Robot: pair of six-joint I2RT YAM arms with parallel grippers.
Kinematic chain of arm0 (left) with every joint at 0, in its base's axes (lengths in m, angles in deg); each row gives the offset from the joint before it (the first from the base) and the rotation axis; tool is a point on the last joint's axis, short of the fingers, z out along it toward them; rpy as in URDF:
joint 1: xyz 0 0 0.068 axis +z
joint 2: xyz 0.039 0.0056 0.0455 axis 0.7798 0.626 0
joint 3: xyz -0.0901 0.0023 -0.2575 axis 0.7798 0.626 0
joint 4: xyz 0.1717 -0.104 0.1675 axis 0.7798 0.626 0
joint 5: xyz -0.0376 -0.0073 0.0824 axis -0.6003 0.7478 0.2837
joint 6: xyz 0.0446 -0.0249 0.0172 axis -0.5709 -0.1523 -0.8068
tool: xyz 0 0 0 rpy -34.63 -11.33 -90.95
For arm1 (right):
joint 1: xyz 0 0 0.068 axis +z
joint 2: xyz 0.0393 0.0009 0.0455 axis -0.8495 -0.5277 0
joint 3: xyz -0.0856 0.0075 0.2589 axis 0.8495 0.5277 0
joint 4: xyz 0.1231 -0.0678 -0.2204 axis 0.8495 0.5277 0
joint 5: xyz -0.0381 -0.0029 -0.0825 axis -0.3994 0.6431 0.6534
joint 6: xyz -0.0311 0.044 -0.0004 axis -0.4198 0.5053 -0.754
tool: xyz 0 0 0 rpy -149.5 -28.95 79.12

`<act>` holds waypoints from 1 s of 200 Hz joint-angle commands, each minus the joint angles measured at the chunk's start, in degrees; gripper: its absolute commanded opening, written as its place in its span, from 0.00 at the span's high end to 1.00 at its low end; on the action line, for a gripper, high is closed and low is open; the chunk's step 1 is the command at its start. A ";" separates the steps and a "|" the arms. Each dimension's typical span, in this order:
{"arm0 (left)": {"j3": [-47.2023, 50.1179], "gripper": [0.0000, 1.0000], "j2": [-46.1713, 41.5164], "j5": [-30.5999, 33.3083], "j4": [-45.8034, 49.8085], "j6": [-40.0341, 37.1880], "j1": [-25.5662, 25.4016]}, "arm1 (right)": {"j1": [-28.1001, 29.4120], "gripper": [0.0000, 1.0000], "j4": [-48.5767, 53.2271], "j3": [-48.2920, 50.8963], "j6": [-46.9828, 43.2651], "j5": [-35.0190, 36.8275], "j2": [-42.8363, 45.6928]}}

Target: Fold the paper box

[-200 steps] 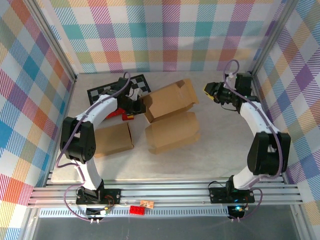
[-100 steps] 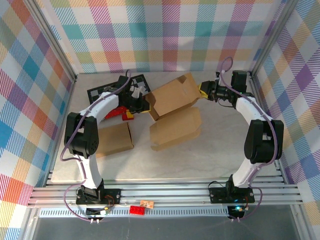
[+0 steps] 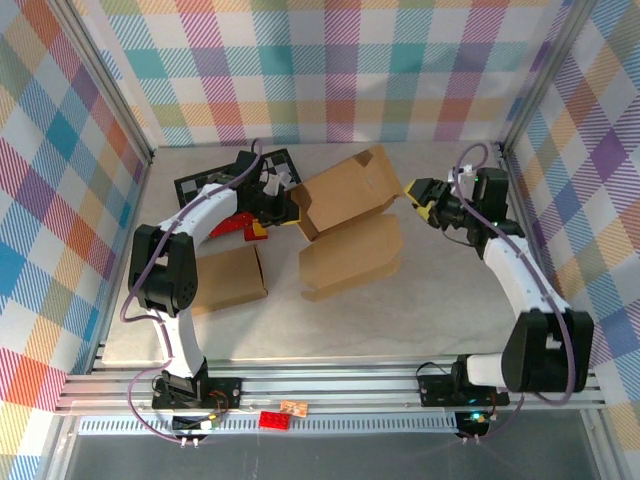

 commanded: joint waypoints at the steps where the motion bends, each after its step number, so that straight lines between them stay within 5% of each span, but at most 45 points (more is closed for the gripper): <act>1: -1.90 1.00 -0.95 2.01 0.97 0.52 0.50 | 7.67 0.39 7.29 -0.14 4.57 14.09 4.90; 35: -2.34 1.00 -1.89 5.01 1.14 1.07 0.15 | 14.25 0.42 12.07 -2.55 5.07 23.43 3.67; 200: -1.99 1.00 -7.47 18.46 3.83 -0.60 -5.71 | 13.31 0.58 22.94 -19.41 -2.00 32.85 -15.04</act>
